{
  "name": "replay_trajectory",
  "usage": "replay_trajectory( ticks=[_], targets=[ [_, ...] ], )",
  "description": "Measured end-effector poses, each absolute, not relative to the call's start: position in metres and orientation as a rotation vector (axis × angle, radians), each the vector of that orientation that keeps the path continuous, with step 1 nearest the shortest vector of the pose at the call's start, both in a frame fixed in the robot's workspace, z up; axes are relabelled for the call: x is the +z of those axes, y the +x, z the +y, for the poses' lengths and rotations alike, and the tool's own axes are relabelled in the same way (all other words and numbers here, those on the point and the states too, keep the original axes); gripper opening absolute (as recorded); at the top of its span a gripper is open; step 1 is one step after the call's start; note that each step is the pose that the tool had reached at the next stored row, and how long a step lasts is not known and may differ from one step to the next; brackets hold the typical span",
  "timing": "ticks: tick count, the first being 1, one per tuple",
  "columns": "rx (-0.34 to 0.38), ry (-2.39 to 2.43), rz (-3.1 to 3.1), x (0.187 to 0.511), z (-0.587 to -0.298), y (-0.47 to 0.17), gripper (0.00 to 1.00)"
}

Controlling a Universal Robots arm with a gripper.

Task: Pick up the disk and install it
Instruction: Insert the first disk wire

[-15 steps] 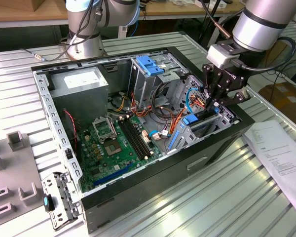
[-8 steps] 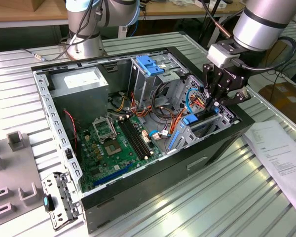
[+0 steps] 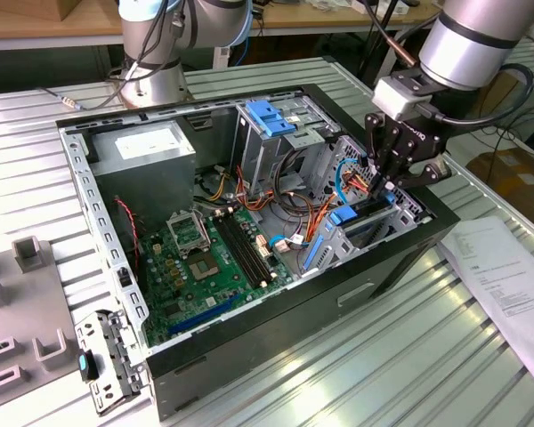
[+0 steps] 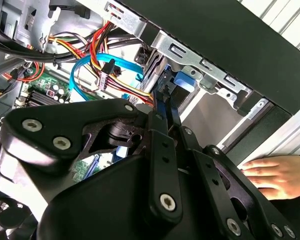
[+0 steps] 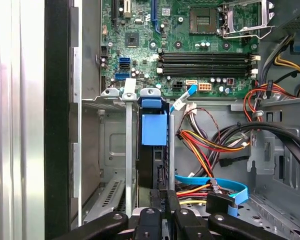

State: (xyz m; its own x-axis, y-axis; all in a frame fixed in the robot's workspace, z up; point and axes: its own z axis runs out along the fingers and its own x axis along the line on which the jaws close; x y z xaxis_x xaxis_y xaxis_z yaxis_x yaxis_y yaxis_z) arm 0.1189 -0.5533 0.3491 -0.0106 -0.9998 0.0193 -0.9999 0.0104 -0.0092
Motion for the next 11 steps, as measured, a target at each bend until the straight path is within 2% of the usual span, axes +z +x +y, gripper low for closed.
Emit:
replay_trajectory(
  ticks=[11],
  targets=[
    [0.03, 2.199, -2.23, 0.3397, -0.5533, 0.1191, 0.16]
  ],
)
